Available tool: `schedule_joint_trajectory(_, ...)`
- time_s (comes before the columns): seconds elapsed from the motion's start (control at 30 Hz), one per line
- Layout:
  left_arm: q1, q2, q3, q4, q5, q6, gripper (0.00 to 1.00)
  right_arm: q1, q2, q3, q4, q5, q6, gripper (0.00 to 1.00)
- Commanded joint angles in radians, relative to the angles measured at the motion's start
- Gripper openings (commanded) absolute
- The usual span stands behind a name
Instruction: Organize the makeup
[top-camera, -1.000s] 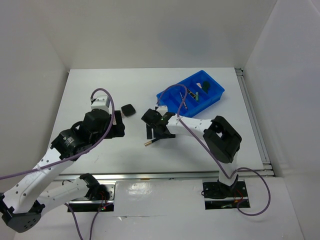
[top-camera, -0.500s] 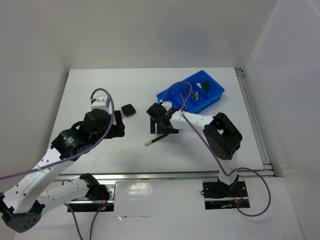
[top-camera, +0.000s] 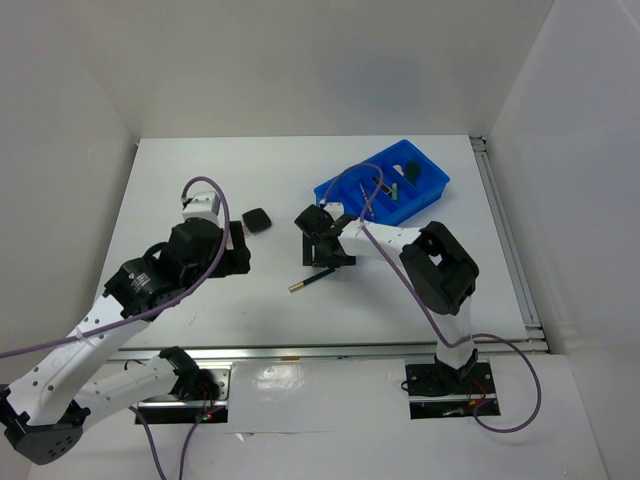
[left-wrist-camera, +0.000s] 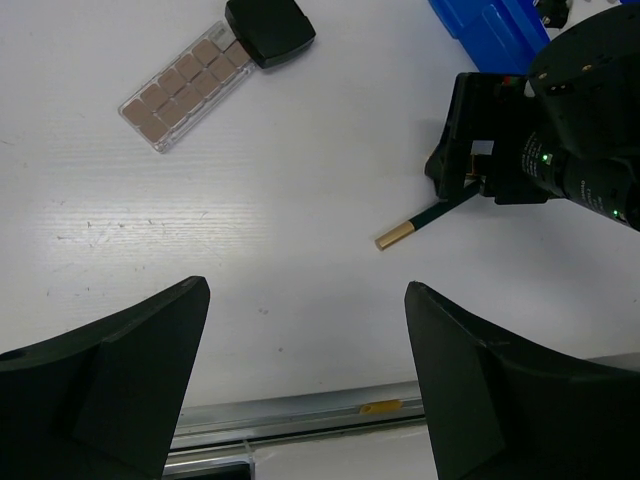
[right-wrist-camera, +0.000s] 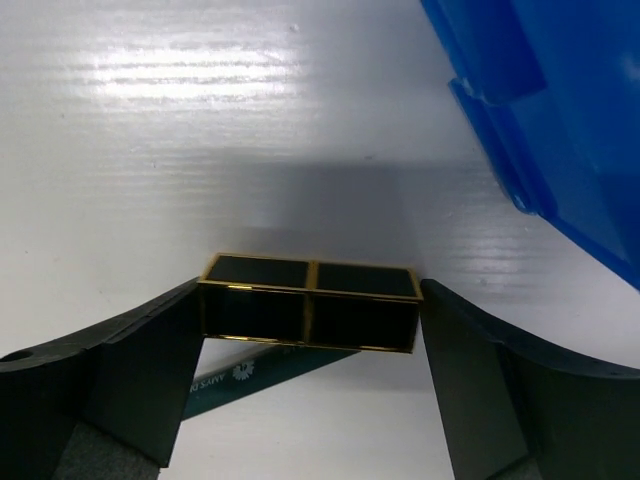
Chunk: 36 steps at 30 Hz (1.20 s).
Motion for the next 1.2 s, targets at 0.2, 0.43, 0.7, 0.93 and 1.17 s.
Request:
schedule_joint_trajectory(0.2,0.001,0.002,-0.001,0.031,-0.025,0.0,0.93,-0.013,0.01,0.036,0.092,-0.01,-0.018,0.7)
schedule_joint_trajectory(0.43,0.001,0.002,-0.001,0.031,-0.054,0.0,0.93,0.058,-0.056,0.151,0.092,-0.032,-0.046,0.61)
schedule_joint_trajectory(0.7,0.001,0.002,0.008,0.022,-0.097,0.0,0.93,-0.005,-0.067,0.363,0.021,0.076,-0.095,0.61)
schedule_joint_trajectory(0.93,0.001,0.002,-0.001,0.066,-0.144,0.012,0.93,-0.301,-0.035,0.473,-0.003,0.025,-0.118,0.61)
schedule_joint_trajectory(1.17,0.001,0.06,0.017,0.121,-0.181,0.053,0.93,-0.482,0.027,0.516,-0.028,-0.023,-0.084,0.61)
